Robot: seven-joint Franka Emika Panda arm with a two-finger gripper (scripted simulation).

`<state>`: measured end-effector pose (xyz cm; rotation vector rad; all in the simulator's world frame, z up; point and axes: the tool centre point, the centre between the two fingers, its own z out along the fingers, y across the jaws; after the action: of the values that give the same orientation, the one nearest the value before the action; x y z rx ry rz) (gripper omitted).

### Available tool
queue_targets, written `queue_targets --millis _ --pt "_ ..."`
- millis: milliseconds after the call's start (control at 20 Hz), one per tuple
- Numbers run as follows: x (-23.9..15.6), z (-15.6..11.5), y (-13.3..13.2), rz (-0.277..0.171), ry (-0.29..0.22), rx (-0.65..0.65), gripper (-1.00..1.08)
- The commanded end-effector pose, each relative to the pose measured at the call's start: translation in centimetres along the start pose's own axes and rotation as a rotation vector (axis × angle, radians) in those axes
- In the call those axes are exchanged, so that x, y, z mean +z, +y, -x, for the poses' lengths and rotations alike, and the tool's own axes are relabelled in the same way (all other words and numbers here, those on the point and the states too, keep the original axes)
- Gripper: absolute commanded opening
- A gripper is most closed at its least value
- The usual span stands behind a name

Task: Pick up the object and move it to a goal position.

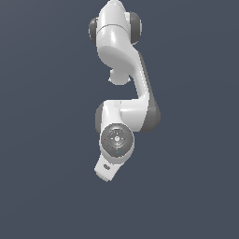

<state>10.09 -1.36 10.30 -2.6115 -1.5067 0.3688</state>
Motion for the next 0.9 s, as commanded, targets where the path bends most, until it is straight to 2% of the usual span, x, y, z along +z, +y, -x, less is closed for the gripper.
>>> queue_targets --millis 0,400,850 --pt "0.1 0.0 0.1 -0.005 -0.002 -0.019 0.28" --pt "0.5 0.1 0.2 -0.006 -0.003 -0.025 0.28" --pt "3.0 0.1 0.1 -0.007 -0.003 -0.029 0.28"
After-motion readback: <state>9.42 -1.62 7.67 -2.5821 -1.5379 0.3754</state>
